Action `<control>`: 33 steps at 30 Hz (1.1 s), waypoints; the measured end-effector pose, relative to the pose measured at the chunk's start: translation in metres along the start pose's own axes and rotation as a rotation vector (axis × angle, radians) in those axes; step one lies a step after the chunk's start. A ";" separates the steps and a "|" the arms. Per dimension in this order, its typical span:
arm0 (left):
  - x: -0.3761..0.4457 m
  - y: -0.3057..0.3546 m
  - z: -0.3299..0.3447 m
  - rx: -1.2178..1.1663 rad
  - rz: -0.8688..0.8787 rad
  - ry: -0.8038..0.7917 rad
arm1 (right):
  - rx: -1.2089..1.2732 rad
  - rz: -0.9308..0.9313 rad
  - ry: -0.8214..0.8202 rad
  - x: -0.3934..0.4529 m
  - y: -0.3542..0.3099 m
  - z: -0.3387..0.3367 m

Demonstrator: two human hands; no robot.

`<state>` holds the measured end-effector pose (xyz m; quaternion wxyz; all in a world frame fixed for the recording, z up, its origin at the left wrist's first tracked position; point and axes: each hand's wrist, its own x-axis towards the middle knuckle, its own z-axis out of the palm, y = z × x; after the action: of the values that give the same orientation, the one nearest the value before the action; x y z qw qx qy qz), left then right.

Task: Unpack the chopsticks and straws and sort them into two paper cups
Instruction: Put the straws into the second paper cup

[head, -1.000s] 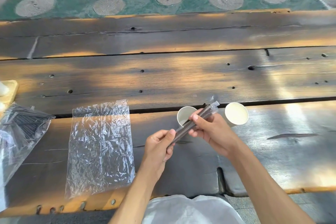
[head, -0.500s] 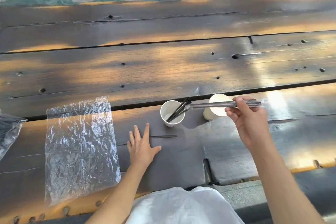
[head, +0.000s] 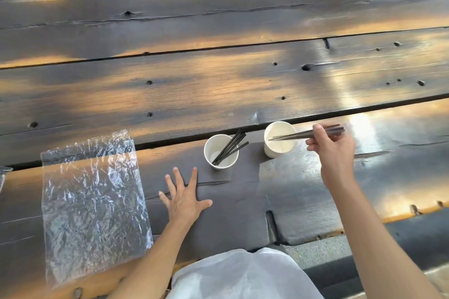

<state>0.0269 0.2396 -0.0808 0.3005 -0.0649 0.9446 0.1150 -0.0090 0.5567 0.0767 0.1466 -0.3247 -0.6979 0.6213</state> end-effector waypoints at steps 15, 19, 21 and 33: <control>-0.001 0.001 -0.002 -0.036 -0.003 -0.024 | -0.122 0.014 -0.072 0.013 0.012 0.014; -0.002 0.001 -0.004 -0.044 -0.005 -0.027 | -0.099 -0.117 -0.062 0.000 -0.013 0.019; -0.003 0.001 -0.006 -0.057 -0.004 -0.032 | -0.139 -0.162 -0.118 -0.012 -0.023 0.029; -0.042 -0.093 -0.031 -0.439 -0.229 0.477 | -0.212 -0.029 -0.783 -0.138 0.012 0.132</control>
<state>0.0616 0.1439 -0.0488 0.0609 -0.2588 0.9275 0.2628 0.0172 0.3672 0.0682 -0.1558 -0.0671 -0.7655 0.6206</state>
